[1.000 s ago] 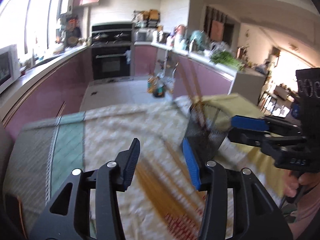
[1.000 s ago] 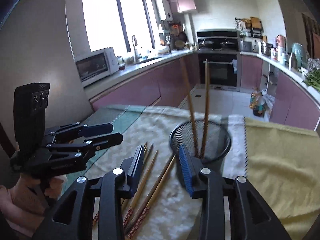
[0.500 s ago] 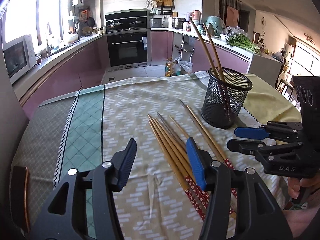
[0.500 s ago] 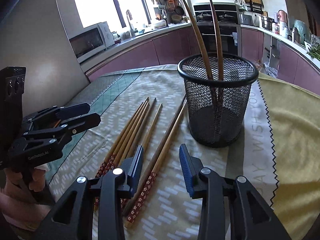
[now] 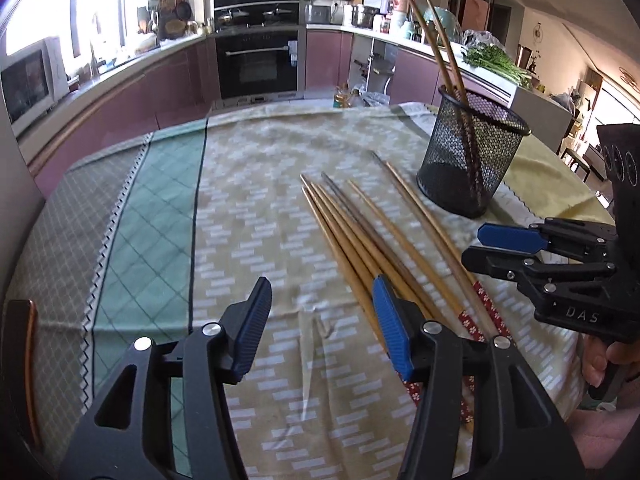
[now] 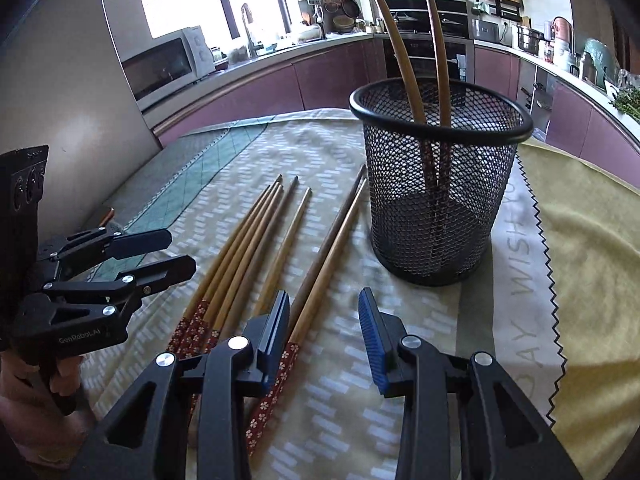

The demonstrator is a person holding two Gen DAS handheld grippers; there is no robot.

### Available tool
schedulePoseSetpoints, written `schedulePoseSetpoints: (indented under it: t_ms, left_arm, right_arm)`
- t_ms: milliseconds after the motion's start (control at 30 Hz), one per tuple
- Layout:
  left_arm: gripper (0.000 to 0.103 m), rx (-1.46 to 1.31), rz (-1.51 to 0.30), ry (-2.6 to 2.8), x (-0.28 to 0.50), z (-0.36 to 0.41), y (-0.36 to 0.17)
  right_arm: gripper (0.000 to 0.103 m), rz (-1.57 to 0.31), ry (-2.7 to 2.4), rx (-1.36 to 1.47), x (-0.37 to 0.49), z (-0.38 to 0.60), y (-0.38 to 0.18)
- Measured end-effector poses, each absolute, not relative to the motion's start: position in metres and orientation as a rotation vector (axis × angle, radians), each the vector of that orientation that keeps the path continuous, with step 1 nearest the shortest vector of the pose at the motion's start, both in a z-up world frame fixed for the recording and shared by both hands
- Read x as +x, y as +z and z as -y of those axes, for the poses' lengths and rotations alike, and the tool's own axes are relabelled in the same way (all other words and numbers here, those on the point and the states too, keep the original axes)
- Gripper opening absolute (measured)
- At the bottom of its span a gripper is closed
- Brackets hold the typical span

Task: Organize utensils
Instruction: 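Open both grippers and move them back over the remaining chopsticks, then close the left gripper on a chopstick while the right gripper grasps another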

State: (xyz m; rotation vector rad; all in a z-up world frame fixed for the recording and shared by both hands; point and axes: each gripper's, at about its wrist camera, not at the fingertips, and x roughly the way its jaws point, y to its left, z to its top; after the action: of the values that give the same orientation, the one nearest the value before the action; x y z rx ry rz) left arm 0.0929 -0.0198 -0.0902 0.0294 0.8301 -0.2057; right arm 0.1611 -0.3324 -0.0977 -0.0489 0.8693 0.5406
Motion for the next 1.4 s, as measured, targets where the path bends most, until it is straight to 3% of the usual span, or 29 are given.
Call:
schedulePoseSetpoints:
  t_ms: [200,433,500,733,833,967,1400]
  left_arm:
    - [0.046,0.023,-0.865,-0.227,0.103,0.023,-0.101]
    - [0.042,0.017,-0.875,-0.258,0.110,0.025,-0.106]
    - [0.035,0.017,-0.884,-0.270,0.111,0.025,-0.108]
    - [0.033,0.042,-0.898,-0.268,0.121,0.030,-0.112]
    - [0.027,0.038,-0.902,-0.257,0.127,0.032,-0.112]
    - [0.012,-0.001,-0.908,-0.257,0.132,0.030,-0.111]
    - [0.008,-0.090,-0.847,-0.303,0.116,0.017,-0.085]
  right_arm:
    - [0.031,-0.885,0.535,-0.058,0.167,0.330,-0.101]
    - [0.020,-0.904,0.515,-0.095,0.169,0.328,-0.103]
    - [0.020,-0.903,0.507,-0.111,0.171,0.325,-0.104]
    - [0.019,-0.909,0.510,-0.102,0.183,0.320,-0.105]
    - [0.010,-0.911,0.511,-0.090,0.186,0.321,-0.105]
    - [0.008,-0.915,0.517,-0.067,0.187,0.324,-0.104]
    - [0.006,-0.838,0.610,-0.015,0.170,0.334,-0.073]
